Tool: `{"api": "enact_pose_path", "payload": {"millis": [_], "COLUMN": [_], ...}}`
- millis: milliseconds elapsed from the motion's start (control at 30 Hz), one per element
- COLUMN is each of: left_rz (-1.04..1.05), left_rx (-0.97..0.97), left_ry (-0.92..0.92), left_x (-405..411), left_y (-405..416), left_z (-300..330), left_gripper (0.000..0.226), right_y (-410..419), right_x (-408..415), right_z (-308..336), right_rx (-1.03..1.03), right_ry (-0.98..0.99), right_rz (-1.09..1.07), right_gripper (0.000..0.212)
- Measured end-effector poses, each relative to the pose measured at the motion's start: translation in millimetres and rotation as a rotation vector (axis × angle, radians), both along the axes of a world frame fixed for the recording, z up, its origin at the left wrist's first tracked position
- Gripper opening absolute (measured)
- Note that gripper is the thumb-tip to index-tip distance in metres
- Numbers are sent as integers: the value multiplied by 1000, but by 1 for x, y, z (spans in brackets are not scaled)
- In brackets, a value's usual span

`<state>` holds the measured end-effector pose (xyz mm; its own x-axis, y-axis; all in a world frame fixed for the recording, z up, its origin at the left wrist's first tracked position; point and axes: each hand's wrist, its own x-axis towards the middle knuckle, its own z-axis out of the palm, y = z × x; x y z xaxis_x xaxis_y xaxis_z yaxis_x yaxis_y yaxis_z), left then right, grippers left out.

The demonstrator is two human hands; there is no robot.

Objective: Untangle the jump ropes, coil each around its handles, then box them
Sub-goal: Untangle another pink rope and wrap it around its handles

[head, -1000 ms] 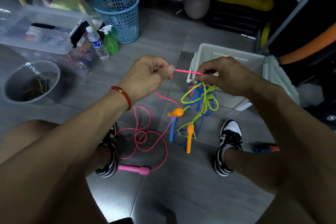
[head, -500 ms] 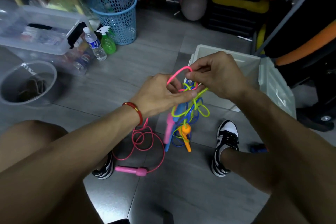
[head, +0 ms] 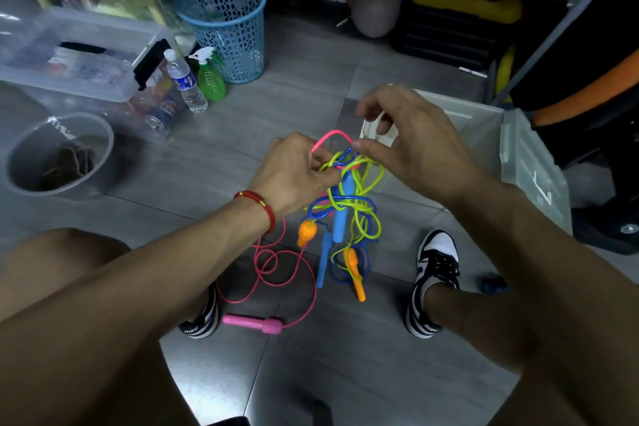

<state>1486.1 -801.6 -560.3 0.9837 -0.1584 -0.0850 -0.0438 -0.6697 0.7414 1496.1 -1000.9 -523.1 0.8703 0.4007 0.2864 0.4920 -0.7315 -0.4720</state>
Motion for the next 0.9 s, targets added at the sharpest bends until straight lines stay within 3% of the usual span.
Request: {"api": "enact_pose_path", "payload": {"millis": [100, 167, 333, 500, 733, 800, 900], "left_rz": [-27, -36, 0, 42, 124, 144, 175], "left_rx": [38, 52, 91, 58, -6, 44, 45], "left_ry": [-25, -34, -129, -154, -136, -137, -96], "left_x": [-2, -4, -4, -1, 3, 7, 15], "left_y": [1, 0, -2, -3, -4, 0, 10], "left_z": [1, 3, 1, 3, 5, 4, 0], "left_gripper": [10, 10, 30, 29, 17, 12, 12], "right_y": [3, 6, 10, 14, 21, 21, 14], "right_x": [-1, -1, 0, -6, -10, -12, -13], "right_z": [-2, -7, -12, -16, -17, -15, -5], "right_rx": [-105, -155, -190, -251, -281, -242, 23], "right_ry": [-18, 16, 85, 112, -28, -48, 93], "right_rz": [185, 210, 168, 42, -29, -13, -8], "right_gripper": [18, 19, 27, 22, 16, 21, 17]}}
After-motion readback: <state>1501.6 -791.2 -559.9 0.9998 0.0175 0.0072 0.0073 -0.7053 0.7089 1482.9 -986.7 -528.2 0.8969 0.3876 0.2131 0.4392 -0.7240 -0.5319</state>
